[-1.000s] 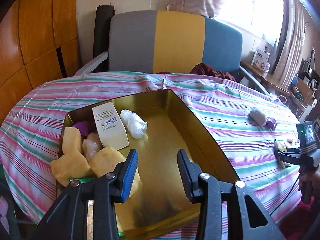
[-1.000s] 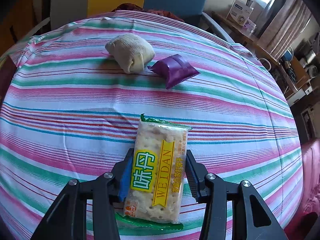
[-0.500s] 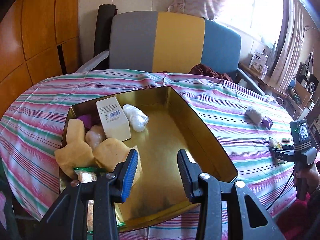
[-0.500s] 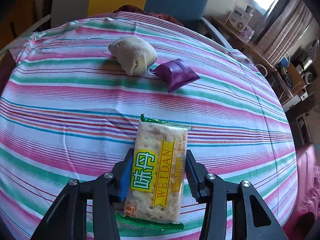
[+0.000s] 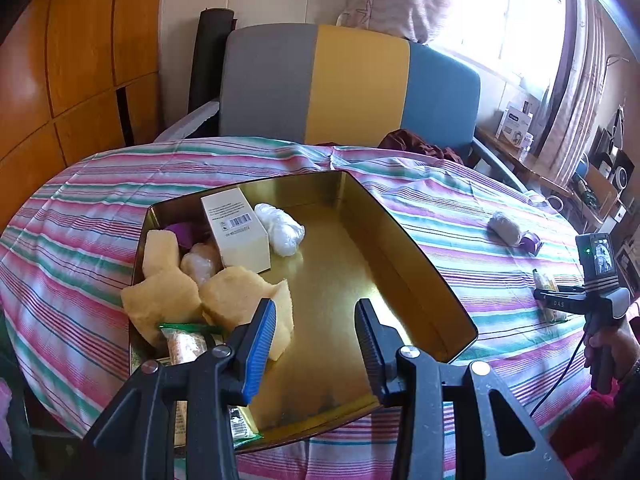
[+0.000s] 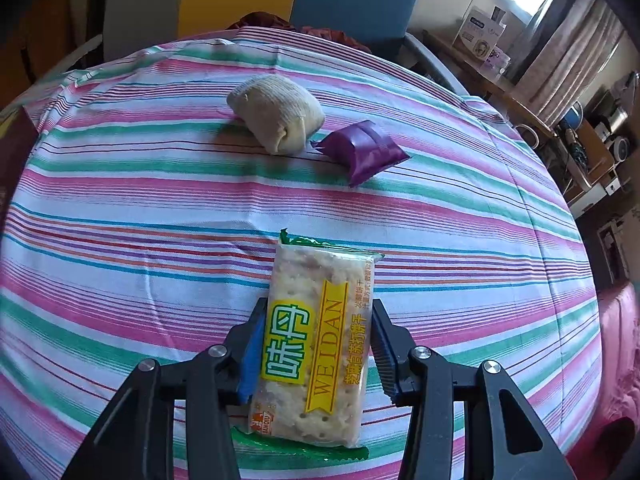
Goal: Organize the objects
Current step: 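Carry the WEIDAN cracker packet into the tray and open the right gripper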
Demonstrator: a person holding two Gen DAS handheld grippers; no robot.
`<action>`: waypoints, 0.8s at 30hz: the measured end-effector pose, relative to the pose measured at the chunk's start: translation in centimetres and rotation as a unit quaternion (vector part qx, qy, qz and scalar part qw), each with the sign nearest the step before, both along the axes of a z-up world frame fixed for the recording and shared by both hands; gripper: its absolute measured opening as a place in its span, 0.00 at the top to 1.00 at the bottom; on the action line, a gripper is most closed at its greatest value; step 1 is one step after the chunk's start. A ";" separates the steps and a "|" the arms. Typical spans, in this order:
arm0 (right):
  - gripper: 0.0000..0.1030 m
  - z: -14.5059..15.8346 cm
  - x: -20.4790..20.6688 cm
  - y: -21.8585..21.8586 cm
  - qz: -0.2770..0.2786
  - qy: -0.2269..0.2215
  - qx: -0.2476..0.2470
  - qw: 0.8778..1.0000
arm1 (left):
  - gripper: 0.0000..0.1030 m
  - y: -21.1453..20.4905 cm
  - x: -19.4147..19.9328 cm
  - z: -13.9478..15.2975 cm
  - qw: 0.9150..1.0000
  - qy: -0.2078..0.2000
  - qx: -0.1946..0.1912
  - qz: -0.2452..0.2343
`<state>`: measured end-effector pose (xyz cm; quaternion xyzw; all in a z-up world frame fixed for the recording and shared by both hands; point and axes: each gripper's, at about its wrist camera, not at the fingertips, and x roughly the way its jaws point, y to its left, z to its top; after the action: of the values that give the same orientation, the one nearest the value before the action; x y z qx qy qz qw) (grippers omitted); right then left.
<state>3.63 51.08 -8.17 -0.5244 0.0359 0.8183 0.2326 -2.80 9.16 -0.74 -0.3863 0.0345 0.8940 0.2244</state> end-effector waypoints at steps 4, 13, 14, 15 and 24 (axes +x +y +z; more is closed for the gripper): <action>0.53 1.6 -0.6 -2.4 0.022 0.029 -0.035 0.999 | 0.60 -0.8 0.0 -0.1 1.000 -0.002 0.005 0.004; 0.53 8.9 -5.6 -14.1 0.173 0.106 -0.068 0.977 | 0.60 -4.1 -0.1 0.6 0.999 0.003 0.028 0.027; 0.53 9.4 -6.4 -15.7 0.193 0.110 -0.071 0.972 | 0.60 -4.4 -0.2 0.6 0.999 0.003 0.030 0.030; 0.53 9.7 -6.9 -17.2 0.208 0.111 -0.075 0.969 | 0.60 -4.7 -0.2 0.6 0.999 0.003 0.031 0.032; 0.53 8.8 -14.8 -26.9 0.308 0.072 -0.070 0.946 | 0.60 -7.0 -1.0 0.1 0.998 -0.009 0.048 0.046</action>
<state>-11.16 24.17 0.63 -0.4644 -0.0536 0.8811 -0.0717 -3.78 2.19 -0.67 -0.3846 -0.0286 0.9003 0.2018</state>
